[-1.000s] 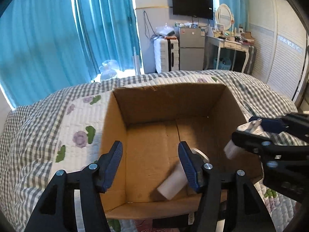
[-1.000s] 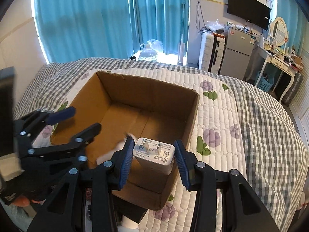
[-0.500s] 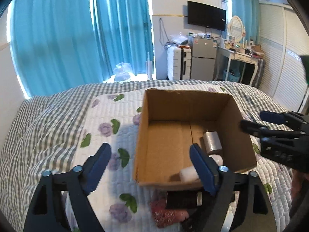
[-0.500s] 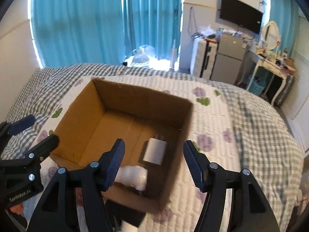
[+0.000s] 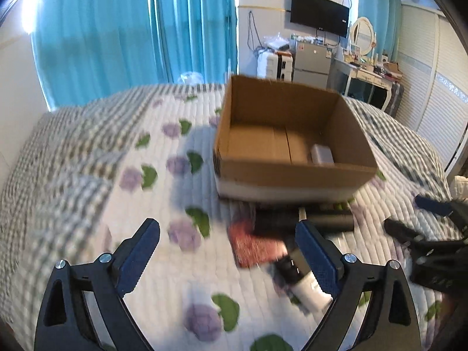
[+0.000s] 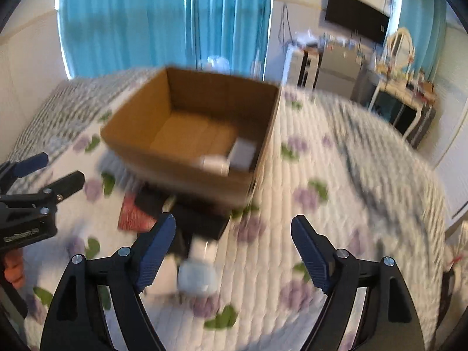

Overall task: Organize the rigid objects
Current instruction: 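Grasp the white earbuds case with the right tool while the left tool grasps the black square charger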

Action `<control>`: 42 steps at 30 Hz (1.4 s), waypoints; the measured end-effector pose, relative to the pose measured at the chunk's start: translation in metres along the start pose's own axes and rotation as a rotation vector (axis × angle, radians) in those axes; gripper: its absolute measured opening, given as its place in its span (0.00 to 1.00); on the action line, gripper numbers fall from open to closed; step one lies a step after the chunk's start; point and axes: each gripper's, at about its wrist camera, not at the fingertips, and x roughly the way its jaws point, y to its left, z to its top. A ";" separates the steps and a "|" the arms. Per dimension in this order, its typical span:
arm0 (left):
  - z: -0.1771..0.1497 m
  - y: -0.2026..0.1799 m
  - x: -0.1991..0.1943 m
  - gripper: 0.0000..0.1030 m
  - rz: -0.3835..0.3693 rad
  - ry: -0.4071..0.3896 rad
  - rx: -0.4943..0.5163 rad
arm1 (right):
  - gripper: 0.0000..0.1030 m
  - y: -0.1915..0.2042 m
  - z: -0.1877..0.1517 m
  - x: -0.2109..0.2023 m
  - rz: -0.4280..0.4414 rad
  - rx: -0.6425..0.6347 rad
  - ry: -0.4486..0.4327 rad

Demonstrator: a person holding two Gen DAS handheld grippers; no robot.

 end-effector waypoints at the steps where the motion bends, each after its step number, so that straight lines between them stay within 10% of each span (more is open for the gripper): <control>1: -0.007 -0.001 0.003 0.93 -0.004 0.012 -0.006 | 0.79 0.000 -0.008 0.007 0.015 0.011 0.029; 14: -0.050 -0.010 0.044 0.93 0.023 0.120 0.039 | 0.72 0.013 -0.062 0.083 0.037 0.026 0.257; 18: -0.052 -0.016 0.044 0.93 0.032 0.121 0.063 | 0.52 0.015 -0.066 0.089 0.023 0.021 0.276; 37: -0.038 -0.088 0.085 0.92 -0.099 0.167 0.297 | 0.47 -0.022 -0.052 0.050 0.043 0.140 0.154; 42: -0.043 -0.100 0.093 0.67 -0.188 0.190 0.327 | 0.47 -0.038 -0.051 0.055 0.059 0.192 0.159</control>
